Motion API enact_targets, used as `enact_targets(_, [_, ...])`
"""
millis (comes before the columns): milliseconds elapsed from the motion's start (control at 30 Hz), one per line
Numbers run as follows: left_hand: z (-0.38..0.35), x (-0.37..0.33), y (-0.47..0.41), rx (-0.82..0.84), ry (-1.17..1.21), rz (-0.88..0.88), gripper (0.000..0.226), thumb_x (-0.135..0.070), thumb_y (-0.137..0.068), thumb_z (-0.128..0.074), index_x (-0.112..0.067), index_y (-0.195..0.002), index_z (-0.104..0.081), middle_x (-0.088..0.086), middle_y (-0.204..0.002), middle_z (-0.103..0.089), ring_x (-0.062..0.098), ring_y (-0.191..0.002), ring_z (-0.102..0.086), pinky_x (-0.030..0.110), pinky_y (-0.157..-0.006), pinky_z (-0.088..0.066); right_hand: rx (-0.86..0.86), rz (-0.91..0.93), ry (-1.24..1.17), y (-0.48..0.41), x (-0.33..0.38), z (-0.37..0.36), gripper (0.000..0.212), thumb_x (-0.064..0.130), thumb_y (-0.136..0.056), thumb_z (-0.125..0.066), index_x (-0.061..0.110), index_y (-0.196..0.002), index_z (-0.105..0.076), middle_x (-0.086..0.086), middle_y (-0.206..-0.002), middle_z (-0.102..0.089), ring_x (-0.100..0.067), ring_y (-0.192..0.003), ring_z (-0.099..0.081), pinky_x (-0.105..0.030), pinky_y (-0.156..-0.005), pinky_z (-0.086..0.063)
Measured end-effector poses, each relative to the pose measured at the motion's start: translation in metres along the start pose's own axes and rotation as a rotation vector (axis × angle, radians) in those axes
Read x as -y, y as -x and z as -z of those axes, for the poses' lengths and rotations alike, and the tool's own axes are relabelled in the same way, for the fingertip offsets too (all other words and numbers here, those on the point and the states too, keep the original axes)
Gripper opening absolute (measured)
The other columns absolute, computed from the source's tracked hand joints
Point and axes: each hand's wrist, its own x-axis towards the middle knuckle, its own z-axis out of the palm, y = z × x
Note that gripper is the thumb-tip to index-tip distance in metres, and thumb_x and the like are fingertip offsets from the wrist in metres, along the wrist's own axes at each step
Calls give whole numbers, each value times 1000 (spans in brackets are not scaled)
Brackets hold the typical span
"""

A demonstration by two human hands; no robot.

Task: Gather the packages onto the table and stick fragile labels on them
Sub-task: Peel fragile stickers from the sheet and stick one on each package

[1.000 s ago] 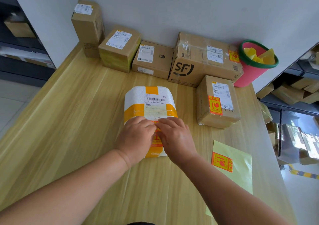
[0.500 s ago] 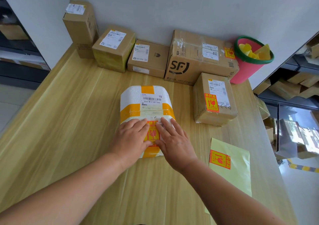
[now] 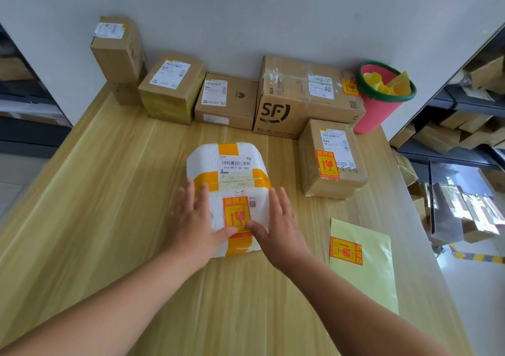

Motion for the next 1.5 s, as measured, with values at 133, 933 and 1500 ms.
enact_targets(133, [-7, 13, -7, 197, 465, 344, 127, -73, -47, -72, -20, -146, -14, 8, -152, -28, 27, -135, -35, 47, -107, -37, 27, -158, -234, -6, -1, -8, 81, 55, -83, -60, 20, -147, -24, 3, -144, -41, -21, -133, -39, -44, -105, -39])
enact_targets(933, [-17, -256, -35, -65, 371, -399, 117, -44, -72, -76, -20, -151, 7, -2, -158, 0, 18, -144, -11, 32, -116, -20, -674, -132, -358, 47, -126, 199, 93, 69, -74, -58, 32, -150, -19, 6, -151, -36, -13, -138, -36, -48, -109, -38])
enact_targets(1500, [-153, -381, -91, 250, -381, -305, 113, -64, -79, -53, -19, -145, 26, 14, -154, -20, 35, -143, -12, 54, -113, 6, -314, -356, -511, 7, -307, 270, 72, 35, -85, -69, 26, -146, -31, 11, -126, -51, -16, -115, -55, -43, -94, -51])
